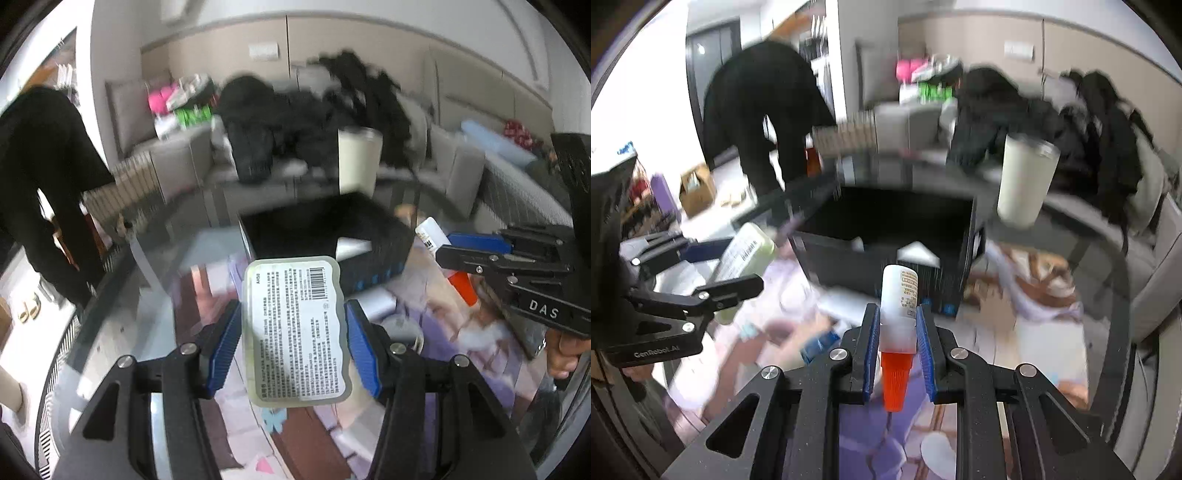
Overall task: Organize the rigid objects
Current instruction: 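Lift the green container and glue bottle with both grippers over the black box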
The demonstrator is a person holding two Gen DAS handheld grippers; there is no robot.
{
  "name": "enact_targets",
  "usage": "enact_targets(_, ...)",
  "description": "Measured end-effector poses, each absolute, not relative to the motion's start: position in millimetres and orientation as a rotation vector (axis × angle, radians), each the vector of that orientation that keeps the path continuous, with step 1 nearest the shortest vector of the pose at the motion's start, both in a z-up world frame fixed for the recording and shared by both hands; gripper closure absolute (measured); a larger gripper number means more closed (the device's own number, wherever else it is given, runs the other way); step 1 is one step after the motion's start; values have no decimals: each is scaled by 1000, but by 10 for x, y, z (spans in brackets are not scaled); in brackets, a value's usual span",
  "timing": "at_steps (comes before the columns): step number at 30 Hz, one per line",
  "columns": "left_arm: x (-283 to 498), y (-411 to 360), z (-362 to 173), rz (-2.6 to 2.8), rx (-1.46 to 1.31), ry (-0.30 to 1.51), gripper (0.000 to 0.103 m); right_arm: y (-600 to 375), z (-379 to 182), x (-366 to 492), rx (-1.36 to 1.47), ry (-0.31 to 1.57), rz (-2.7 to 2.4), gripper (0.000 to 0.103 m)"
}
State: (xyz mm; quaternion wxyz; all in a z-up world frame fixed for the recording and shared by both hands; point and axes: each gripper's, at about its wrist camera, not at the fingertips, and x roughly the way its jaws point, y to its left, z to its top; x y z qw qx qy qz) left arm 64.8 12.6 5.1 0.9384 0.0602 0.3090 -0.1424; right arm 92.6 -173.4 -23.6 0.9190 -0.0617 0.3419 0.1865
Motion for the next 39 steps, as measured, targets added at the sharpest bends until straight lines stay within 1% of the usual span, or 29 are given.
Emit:
enact_targets(4, 450, 175, 308, -274, 117, 459, 48, -1736, 87, 710, -107, 516, 380, 83)
enact_targets(8, 165, 270, 536, -248, 112, 246, 48, -1756, 336, 403, -93, 306, 360, 83)
enact_targets(10, 63, 326, 604, -239, 103, 183, 48, -1748, 435, 243, -100, 214, 361, 83)
enact_targets(12, 21, 361, 662, -240, 101, 159, 48, -1707, 502, 146, -114, 174, 373, 83)
enact_targets(22, 238, 423, 687, -229, 34, 213, 48, -1633, 575, 200, -84, 189, 399, 83)
enact_targets(34, 505, 287, 890, -214, -20, 108, 48, -1537, 763, 590, -39, 139, 371, 83)
enact_targets(39, 737, 282, 891, -201, -65, 132, 48, -1475, 852, 872, -18, 123, 336, 83)
